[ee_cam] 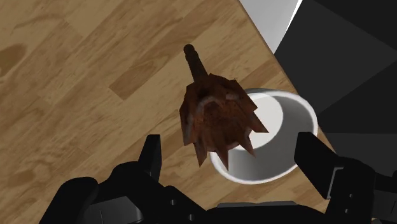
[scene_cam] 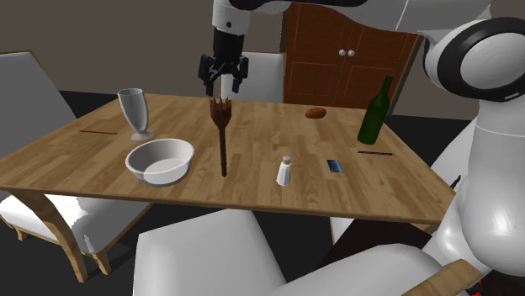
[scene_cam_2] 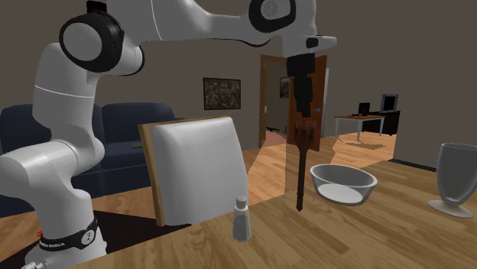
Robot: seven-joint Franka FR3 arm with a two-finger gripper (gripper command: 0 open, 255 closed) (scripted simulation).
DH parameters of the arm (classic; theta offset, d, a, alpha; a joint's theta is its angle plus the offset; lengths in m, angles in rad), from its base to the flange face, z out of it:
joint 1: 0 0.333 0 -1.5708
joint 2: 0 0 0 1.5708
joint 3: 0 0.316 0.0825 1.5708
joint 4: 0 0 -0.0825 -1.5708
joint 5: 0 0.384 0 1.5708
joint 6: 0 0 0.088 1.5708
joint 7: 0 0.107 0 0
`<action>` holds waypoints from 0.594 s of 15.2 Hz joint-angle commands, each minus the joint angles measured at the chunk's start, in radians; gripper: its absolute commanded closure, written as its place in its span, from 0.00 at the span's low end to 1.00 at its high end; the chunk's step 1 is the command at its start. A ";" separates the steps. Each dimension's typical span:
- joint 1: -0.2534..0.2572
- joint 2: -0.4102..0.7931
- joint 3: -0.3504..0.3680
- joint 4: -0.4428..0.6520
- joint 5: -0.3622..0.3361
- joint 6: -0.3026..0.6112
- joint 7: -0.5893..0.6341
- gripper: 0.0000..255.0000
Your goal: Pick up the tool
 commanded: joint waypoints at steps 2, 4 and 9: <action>0.005 0.026 0.002 0.013 -0.002 0.013 0.004 0.00; 0.003 0.017 0.001 -0.028 0.000 0.044 0.002 0.00; 0.000 0.004 0.001 -0.096 0.002 0.099 -0.001 0.00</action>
